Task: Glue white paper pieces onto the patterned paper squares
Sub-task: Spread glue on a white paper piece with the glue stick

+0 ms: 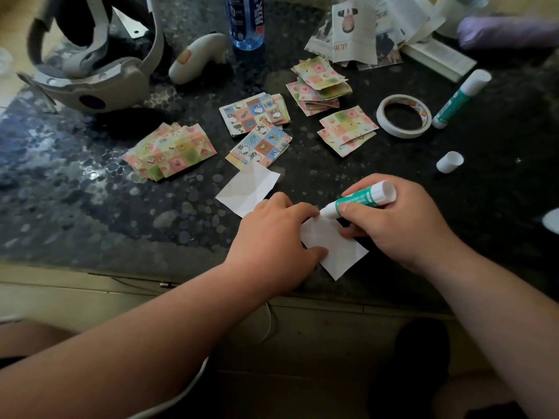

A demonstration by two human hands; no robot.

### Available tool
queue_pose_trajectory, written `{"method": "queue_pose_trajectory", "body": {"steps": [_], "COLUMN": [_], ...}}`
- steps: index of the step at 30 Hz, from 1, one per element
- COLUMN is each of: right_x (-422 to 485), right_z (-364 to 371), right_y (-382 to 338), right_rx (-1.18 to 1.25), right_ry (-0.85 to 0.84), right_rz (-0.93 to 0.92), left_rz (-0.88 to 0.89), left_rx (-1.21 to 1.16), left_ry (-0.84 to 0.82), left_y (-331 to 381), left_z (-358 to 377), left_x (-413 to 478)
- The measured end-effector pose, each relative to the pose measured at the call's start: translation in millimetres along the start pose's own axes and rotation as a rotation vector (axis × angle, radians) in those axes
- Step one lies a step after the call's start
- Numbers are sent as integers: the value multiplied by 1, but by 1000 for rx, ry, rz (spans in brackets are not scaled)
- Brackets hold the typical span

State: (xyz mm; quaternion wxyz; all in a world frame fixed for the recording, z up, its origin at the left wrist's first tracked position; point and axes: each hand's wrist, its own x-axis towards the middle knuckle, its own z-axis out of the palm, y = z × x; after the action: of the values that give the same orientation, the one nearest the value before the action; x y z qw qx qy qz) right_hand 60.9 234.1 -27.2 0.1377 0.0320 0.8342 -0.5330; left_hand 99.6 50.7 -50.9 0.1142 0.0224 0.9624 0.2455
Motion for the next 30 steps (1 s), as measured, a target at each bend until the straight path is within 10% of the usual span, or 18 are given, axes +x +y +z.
{"method": "queue_pose_trajectory", "body": {"steps": [30], "right_x": [0], "right_z": [-5], "right_y": [2], "right_rx": [-369], "right_ry": [-67], "right_rz": [-126], "left_rz": [10], "left_rx": [46], "left_ry": [7], "left_y": [3], "left_z": [-2], "left_x": [-1]}}
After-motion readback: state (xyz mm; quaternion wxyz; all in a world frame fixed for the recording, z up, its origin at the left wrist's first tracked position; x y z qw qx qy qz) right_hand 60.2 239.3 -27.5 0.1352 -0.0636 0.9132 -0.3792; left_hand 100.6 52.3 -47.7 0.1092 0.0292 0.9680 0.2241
